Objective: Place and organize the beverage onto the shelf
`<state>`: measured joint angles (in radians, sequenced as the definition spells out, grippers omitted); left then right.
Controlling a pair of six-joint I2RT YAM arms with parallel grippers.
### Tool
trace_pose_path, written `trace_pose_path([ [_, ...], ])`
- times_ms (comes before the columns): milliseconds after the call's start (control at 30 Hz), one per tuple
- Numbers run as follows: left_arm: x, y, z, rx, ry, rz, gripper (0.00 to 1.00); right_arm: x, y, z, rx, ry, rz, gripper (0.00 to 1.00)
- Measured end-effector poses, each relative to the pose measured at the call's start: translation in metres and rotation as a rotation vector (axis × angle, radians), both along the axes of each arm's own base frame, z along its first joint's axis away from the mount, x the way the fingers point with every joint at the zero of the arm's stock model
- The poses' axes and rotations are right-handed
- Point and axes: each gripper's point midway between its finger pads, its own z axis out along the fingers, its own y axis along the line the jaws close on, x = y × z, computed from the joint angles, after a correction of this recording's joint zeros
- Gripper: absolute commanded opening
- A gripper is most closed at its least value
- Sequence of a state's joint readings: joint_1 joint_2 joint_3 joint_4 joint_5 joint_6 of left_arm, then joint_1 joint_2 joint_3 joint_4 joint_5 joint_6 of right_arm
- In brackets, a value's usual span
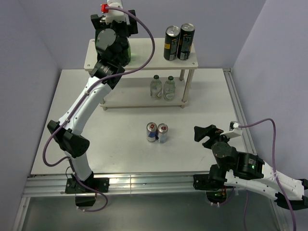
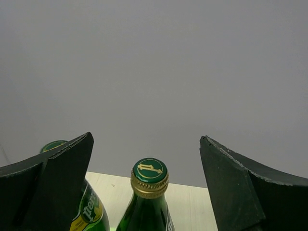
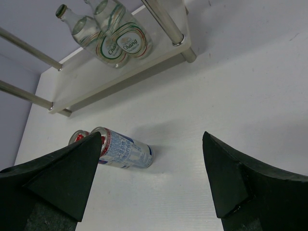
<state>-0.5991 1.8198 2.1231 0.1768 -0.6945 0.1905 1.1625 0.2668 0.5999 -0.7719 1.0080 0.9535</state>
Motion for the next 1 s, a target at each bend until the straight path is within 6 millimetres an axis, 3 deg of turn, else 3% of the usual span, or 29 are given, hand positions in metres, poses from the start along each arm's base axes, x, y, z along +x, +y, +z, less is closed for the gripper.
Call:
trace_pose_path([
  [367, -0.082, 0.009, 0.046, -0.054, -0.054, -0.075, 0.99, 0.000, 0.000, 0.000, -0.003, 0.001, -0.001, 0.91],
  [433, -0.101, 0.006, 0.045, -0.053, -0.033, -0.094, 0.99, 0.000, 0.001, -0.001, -0.006, 0.003, -0.001, 0.91],
  [467, -0.121, -0.002, 0.039, -0.050, -0.012, -0.122, 0.99, 0.000, 0.001, -0.001, -0.007, 0.003, -0.001, 0.91],
  [567, -0.171, -0.026, 0.010, -0.032, 0.068, -0.219, 0.99, 0.000, 0.001, -0.001, -0.009, 0.004, -0.001, 0.91],
  [633, -0.203, -0.042, -0.026, -0.031, 0.146, -0.297, 0.99, 0.000, 0.001, -0.001, -0.009, 0.003, -0.001, 0.91],
  [700, -0.226, -0.050, -0.081, -0.040, 0.251, -0.355, 0.99, 0.000, 0.001, -0.001, -0.009, 0.004, -0.001, 0.91],
  [933, -0.267, -0.060, -0.281, -0.021, 0.580, -0.413, 0.99, 0.002, 0.003, -0.005, -0.036, 0.015, -0.001, 0.91],
  [1000, -0.279, -0.061, -0.325, -0.010, 0.656, -0.411, 0.99, 0.002, 0.004, -0.005, -0.041, 0.017, -0.001, 0.91],
])
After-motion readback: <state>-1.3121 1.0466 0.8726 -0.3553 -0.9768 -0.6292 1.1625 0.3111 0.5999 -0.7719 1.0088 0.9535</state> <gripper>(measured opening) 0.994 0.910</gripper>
